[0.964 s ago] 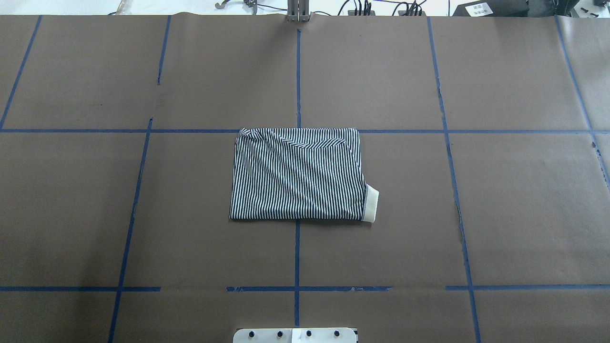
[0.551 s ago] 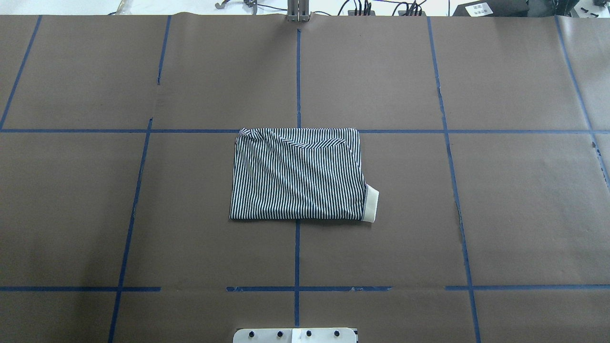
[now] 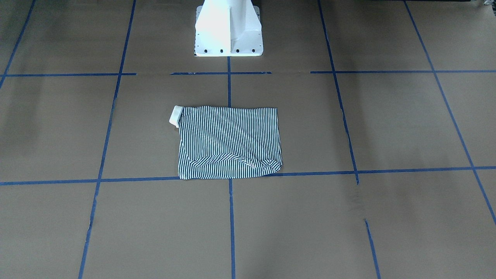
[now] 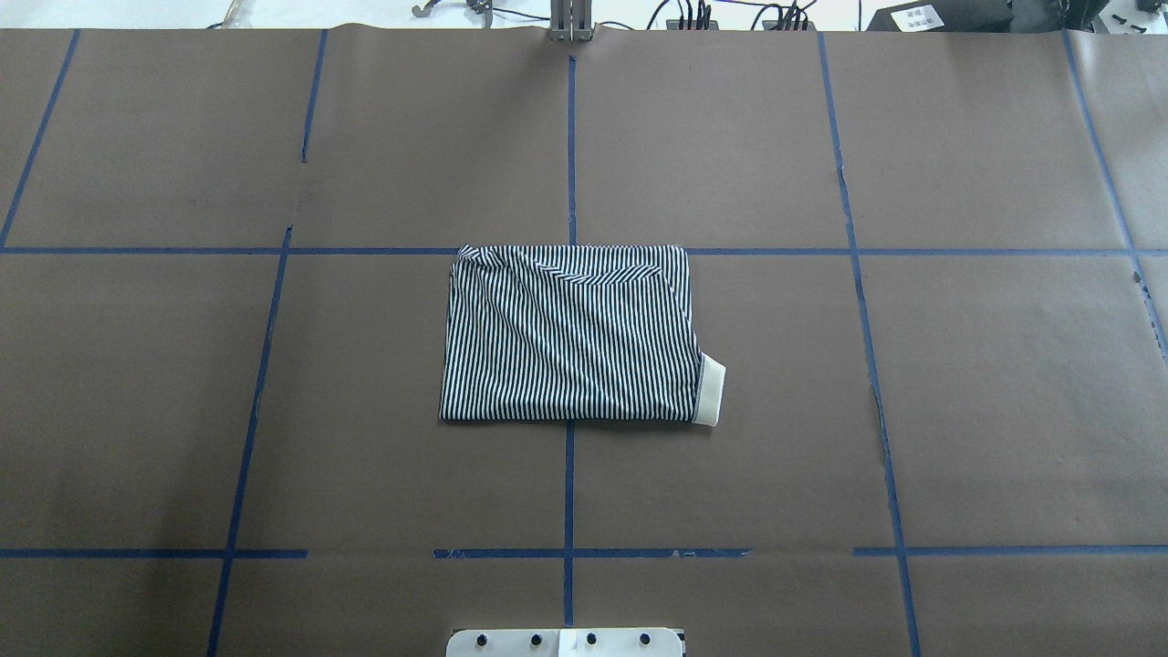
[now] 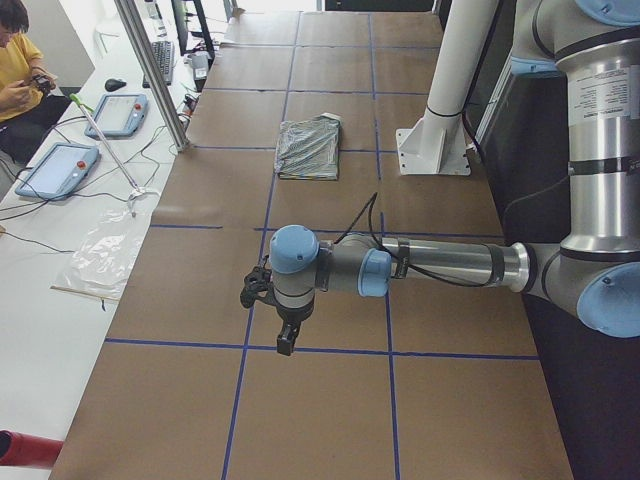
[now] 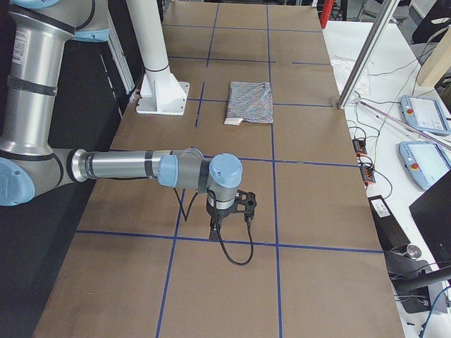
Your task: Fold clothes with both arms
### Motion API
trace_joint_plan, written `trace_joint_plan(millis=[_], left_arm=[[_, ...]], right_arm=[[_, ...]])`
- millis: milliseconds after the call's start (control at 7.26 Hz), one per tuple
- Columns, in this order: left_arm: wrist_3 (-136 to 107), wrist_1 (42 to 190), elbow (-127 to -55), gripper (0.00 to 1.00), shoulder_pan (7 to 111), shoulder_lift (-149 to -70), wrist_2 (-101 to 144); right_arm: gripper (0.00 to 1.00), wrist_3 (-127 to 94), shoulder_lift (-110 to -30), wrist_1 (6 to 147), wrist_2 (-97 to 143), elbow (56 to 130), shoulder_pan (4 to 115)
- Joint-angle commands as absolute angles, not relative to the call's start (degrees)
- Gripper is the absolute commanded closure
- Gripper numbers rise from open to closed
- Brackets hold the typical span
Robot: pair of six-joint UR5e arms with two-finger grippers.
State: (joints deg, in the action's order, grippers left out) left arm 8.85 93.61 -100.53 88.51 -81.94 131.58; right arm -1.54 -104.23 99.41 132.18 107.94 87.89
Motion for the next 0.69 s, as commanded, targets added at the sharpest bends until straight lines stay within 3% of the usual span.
trace_joint_plan(millis=[0, 551], left_arm=[[8.9, 93.5, -100.5, 0.00, 88.4, -81.9, 131.6], [9.0, 93.7, -100.5, 0.00, 88.4, -81.9, 131.9]], right_arm=[[0.00, -1.6, -104.3, 99.4, 132.2, 107.9, 87.9], [0.00, -1.6, -104.4, 99.4, 132.2, 107.9, 87.9]])
